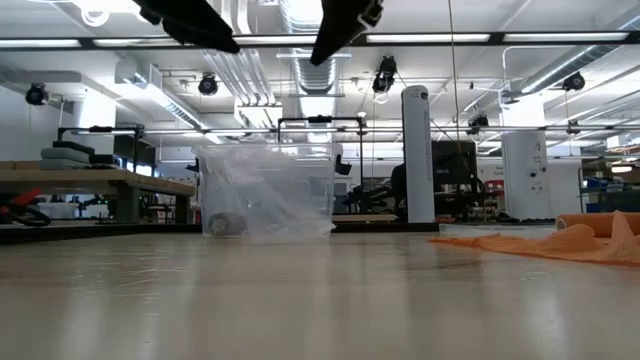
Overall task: Roll bandage
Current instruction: Prepare the transparent zip bag
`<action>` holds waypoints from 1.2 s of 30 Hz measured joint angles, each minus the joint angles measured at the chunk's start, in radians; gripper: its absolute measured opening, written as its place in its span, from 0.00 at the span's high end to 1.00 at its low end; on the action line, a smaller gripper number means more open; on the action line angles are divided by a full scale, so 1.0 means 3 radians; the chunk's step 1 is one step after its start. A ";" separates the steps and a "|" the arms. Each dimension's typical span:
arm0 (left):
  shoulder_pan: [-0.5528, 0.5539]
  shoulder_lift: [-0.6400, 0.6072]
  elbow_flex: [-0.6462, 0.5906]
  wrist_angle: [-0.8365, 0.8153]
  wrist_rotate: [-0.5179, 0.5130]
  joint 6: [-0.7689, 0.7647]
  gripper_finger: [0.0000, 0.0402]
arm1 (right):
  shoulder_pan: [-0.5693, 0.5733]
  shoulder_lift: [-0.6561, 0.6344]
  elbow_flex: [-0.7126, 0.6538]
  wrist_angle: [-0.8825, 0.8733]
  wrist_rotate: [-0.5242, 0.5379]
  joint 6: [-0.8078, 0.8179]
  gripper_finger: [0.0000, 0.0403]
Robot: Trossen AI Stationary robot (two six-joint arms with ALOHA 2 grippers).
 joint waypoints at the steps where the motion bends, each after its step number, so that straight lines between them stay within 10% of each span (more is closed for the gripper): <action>1: 0.0046 0.0028 0.0001 -0.0024 0.0061 -0.0049 0.29 | -0.0007 0.0026 -0.0001 -0.0005 -0.0001 0.0013 1.00; 12: 0.0597 0.0145 -0.0113 -0.1299 0.0819 -0.0997 0.34 | -0.0024 0.0100 -0.0114 0.0095 -0.0197 0.0219 0.84; 20: 0.0593 0.0137 -0.0356 -0.1119 0.0851 -0.1114 0.32 | -0.0188 0.0148 -0.1175 0.1812 -0.0284 0.0147 0.78; 25: 0.0583 0.0142 -0.0829 -0.0276 0.0833 -0.1303 0.33 | -0.0252 0.0467 -0.1490 0.2836 -0.0299 0.0285 0.82; 32: 0.0596 0.0227 -0.1743 0.1308 0.0820 -0.1565 0.35 | -0.0266 0.1131 -0.1313 0.2697 -0.0425 0.0842 0.90; 36: 0.0631 0.0226 -0.1989 0.1611 0.0667 -0.1673 0.33 | -0.0245 0.1132 -0.1230 0.2478 -0.1092 0.1018 0.94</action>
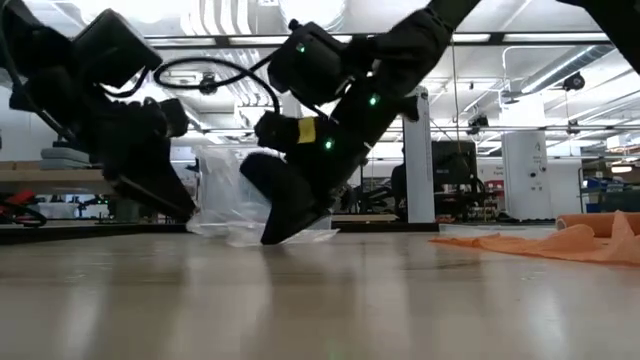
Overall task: Roll bandage
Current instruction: Prepare the transparent zip bag
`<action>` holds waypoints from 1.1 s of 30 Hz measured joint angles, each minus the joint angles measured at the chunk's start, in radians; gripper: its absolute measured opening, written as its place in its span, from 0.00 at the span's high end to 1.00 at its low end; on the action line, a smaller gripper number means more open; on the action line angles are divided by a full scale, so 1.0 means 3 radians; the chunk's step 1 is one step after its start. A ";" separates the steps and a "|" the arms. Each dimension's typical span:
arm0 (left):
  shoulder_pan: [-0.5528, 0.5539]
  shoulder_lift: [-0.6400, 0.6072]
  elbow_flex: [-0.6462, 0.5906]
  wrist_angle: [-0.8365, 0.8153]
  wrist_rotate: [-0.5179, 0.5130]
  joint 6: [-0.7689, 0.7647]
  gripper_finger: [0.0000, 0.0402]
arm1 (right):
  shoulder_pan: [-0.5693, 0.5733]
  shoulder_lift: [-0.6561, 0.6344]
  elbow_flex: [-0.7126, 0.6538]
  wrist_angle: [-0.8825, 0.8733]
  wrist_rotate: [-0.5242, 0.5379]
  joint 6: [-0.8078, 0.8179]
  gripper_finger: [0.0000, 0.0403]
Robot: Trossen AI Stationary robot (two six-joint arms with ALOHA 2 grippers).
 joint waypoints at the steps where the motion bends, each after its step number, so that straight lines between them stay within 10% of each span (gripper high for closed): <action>1: 0.0032 -0.0014 -0.0032 0.0003 -0.0061 0.0003 0.32 | 0.0029 -0.0037 0.0001 -0.0041 -0.0075 0.0010 0.94; 23: 0.0187 0.0609 -0.0189 0.0814 0.0181 -0.0017 0.40 | 0.0262 -0.0528 -0.0029 -0.0112 -0.0029 -0.0364 0.94; 33: 0.0186 0.1139 -0.0101 0.1413 0.0042 0.0395 0.92 | 0.0178 -0.0796 -0.0031 -0.0104 0.0663 -0.0605 0.87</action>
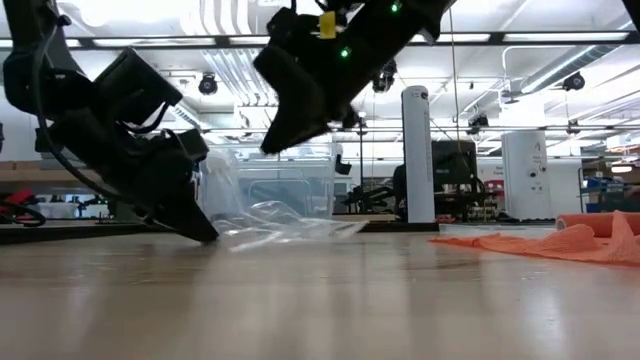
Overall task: Roll bandage
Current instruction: Prepare the transparent zip bag
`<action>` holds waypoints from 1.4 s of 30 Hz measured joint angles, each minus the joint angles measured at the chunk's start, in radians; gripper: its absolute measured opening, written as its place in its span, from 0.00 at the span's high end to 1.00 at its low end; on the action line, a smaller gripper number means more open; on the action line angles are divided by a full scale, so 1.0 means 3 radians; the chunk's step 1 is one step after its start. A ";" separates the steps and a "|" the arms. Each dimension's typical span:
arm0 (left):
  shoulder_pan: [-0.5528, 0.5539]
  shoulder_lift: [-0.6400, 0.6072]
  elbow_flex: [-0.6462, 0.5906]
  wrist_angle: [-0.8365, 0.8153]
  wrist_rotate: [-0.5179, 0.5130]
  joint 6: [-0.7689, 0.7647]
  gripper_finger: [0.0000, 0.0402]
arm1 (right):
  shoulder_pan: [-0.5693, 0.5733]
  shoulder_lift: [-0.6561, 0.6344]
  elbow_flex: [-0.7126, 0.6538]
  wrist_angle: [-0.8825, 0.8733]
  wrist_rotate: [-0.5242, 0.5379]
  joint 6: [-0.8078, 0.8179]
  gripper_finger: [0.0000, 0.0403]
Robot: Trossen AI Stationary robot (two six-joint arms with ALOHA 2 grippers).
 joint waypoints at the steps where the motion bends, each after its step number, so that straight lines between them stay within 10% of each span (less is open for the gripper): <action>1: -0.0010 -0.0027 0.0009 -0.0029 0.0013 0.0047 0.96 | 0.0002 -0.0060 0.0000 -0.0001 0.0094 -0.0118 0.85; 6: -0.0252 -0.0434 0.0341 -0.0853 -0.0239 0.0590 0.99 | 0.0104 -0.0506 0.0001 -0.0177 0.0235 -0.0706 0.78; 14: -0.1017 -0.0918 0.1637 -0.2537 -0.1778 0.2010 1.00 | 0.0303 -0.1119 0.0001 -0.0764 -0.0005 -0.0999 0.72; 31: -0.1210 -0.0429 0.2631 -0.3099 -0.2096 0.2607 1.00 | 0.0315 -0.1187 -0.0006 -0.0679 0.0089 -0.0468 0.66; 42: -0.1258 -0.0515 0.2632 -0.3020 -0.2166 0.2624 1.00 | 0.0225 -0.1062 -0.0004 -0.0805 0.0091 -0.0461 0.96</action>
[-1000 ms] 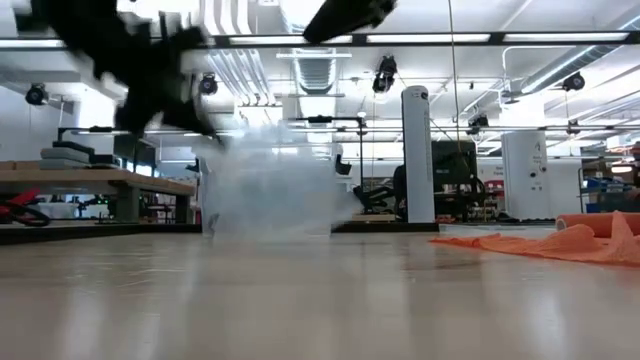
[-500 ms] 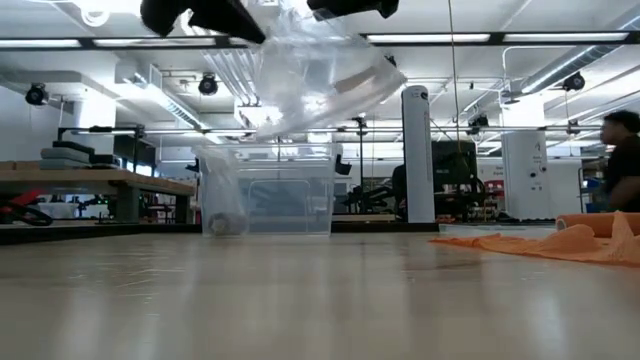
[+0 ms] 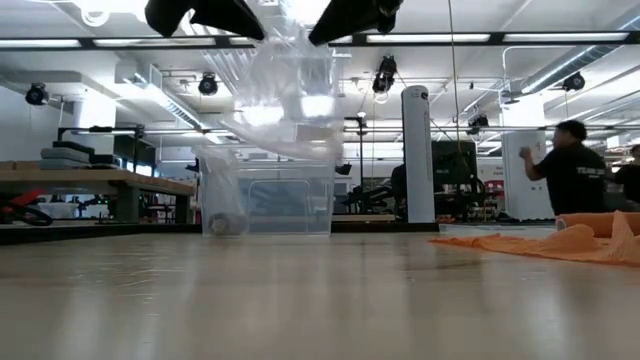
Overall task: Roll bandage
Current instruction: Prepare the transparent zip bag
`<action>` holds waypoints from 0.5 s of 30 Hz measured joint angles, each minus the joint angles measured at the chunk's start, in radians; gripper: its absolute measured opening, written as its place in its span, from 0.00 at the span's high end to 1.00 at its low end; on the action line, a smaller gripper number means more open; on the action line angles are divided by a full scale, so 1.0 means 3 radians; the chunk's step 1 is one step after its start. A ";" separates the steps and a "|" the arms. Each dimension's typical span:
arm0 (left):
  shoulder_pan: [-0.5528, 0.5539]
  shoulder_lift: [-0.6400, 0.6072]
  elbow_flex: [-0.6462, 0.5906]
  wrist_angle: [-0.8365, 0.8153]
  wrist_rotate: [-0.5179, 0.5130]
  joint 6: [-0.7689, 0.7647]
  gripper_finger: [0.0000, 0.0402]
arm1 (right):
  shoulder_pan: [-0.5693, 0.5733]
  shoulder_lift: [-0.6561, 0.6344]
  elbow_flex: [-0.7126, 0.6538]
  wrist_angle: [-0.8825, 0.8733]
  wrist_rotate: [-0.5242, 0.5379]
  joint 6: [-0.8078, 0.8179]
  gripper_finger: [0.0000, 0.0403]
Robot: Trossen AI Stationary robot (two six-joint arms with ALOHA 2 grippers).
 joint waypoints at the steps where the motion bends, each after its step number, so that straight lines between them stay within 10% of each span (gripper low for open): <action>1: -0.0007 -0.0004 0.0000 -0.0003 0.0001 -0.0010 1.00 | 0.0000 0.0000 -0.0003 -0.0002 0.0001 -0.0001 0.98; 15: -0.0086 -0.0056 -0.0001 -0.0298 0.0013 -0.0351 1.00 | 0.0000 -0.0383 0.0002 -0.0304 0.0422 -0.0084 1.00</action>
